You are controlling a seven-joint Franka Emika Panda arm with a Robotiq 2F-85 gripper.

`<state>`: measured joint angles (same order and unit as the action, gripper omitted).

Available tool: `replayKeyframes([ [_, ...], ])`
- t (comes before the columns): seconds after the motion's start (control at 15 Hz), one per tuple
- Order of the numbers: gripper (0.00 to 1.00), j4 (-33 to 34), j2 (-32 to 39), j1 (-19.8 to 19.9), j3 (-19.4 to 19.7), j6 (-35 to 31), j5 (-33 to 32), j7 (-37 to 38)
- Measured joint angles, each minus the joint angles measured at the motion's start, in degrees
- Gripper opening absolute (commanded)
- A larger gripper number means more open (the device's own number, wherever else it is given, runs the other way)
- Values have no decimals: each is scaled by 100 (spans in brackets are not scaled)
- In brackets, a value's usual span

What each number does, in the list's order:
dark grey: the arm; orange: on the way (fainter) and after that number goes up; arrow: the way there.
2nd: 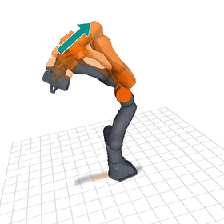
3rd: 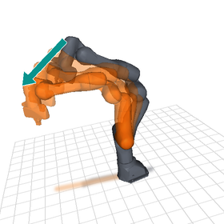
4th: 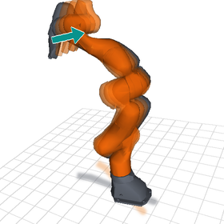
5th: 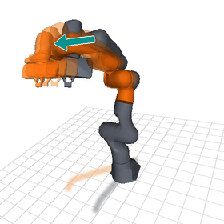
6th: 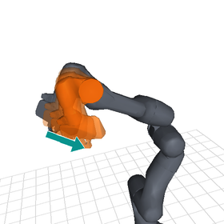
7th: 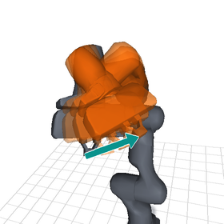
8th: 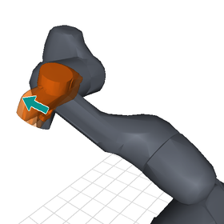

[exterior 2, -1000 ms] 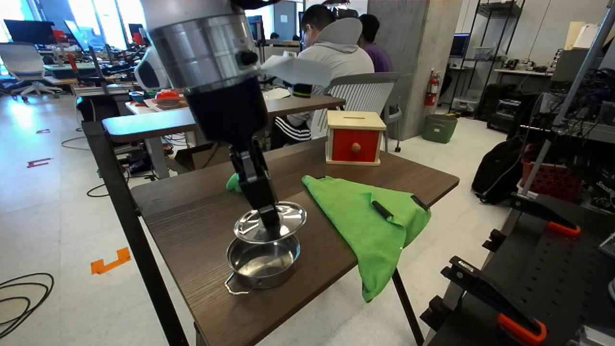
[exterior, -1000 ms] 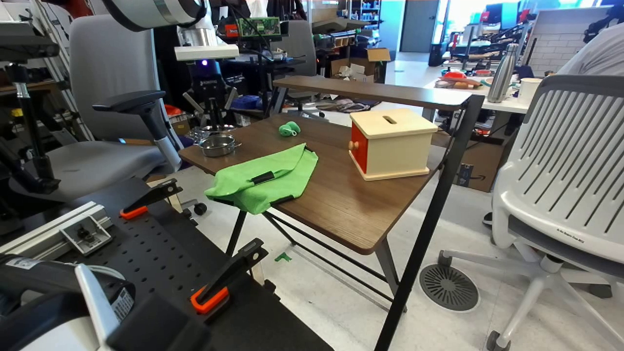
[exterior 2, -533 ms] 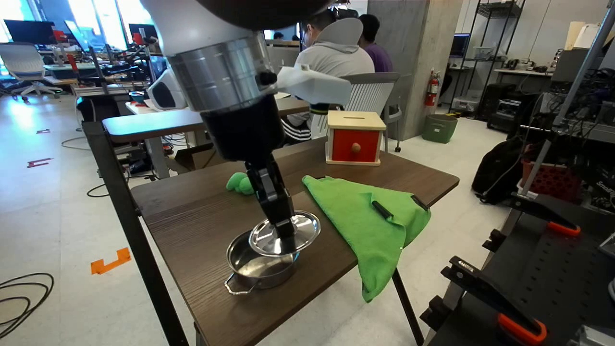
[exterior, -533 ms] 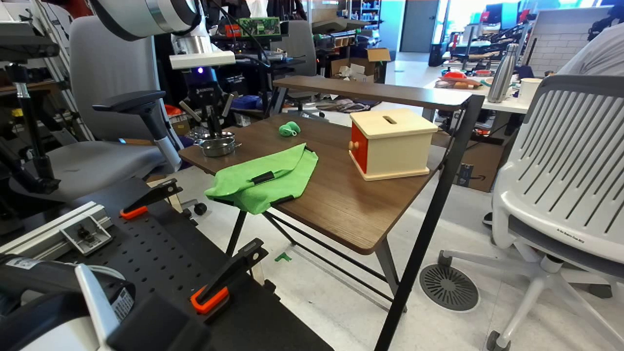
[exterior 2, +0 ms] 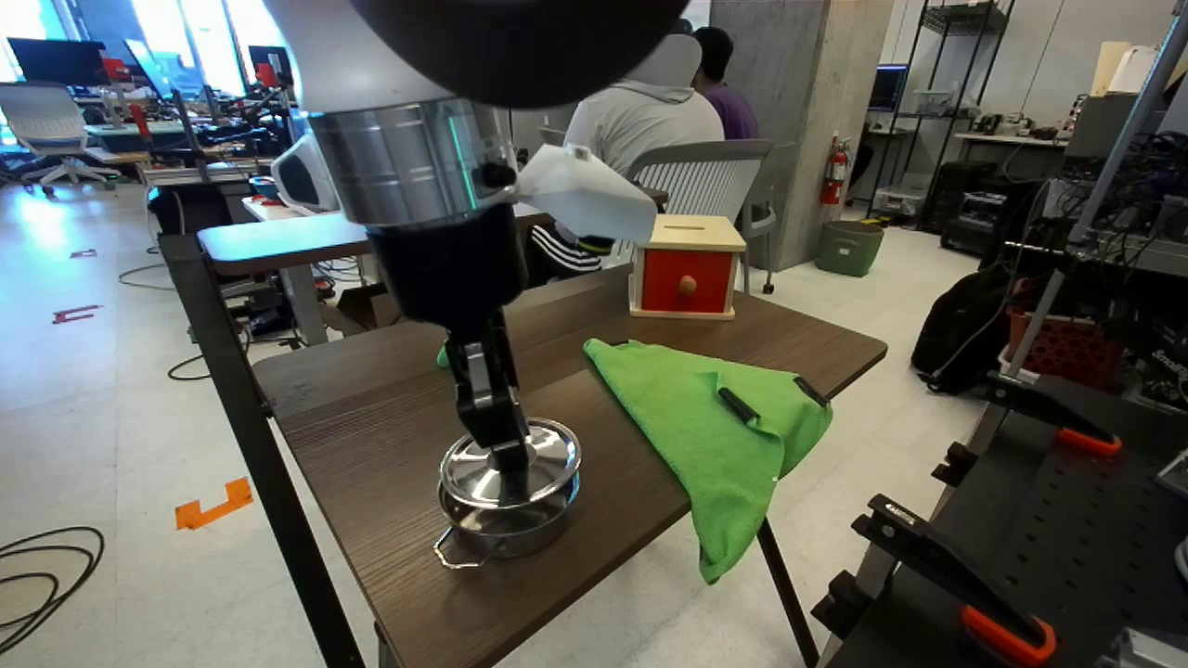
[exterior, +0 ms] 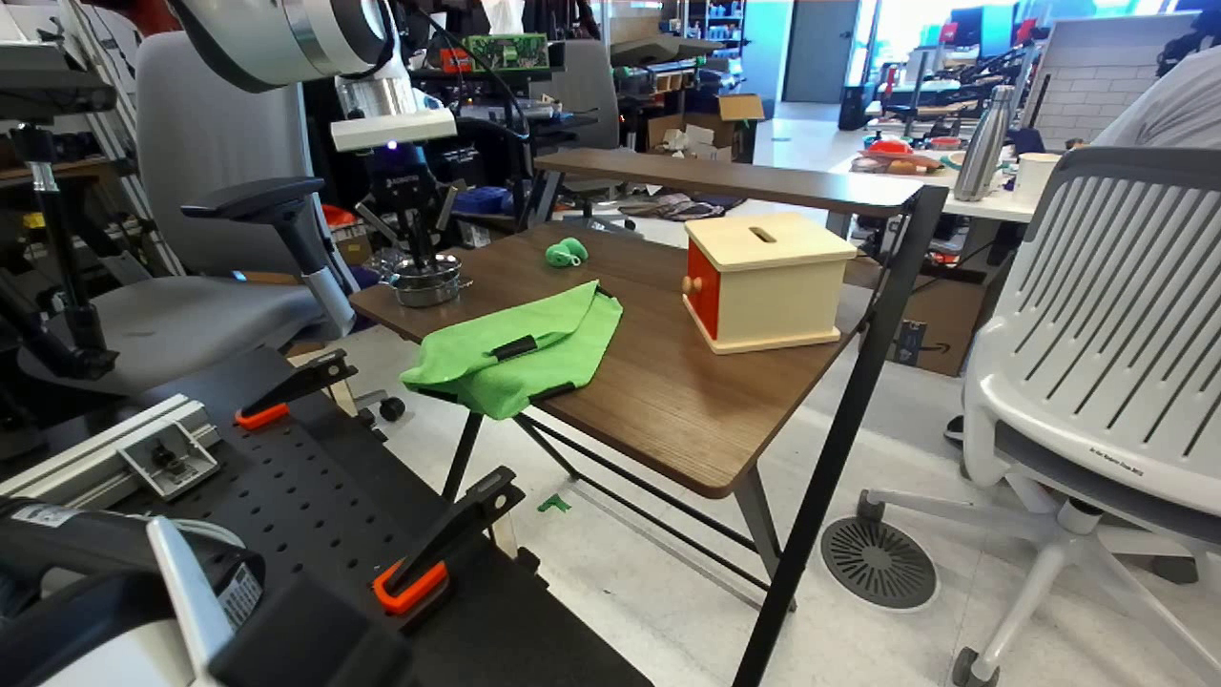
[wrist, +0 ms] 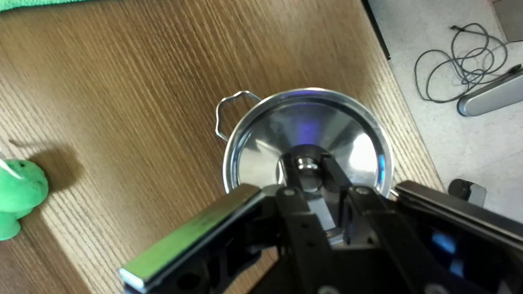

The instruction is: Remove the silver lid from the silver pot

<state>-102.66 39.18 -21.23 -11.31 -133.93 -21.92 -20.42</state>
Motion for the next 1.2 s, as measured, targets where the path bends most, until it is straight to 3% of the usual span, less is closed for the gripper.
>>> replayKeyframes([
  [0.93, 5, 22, 147, -1, 0, 0, 0, 24],
  [1.0, 17, 25, 147, -1, 0, 0, 0, 28],
  [1.07, 45, 28, 147, -1, 0, 0, 0, 36],
  [1.2, 53, 34, 150, -1, 0, 0, 1, 72],
])
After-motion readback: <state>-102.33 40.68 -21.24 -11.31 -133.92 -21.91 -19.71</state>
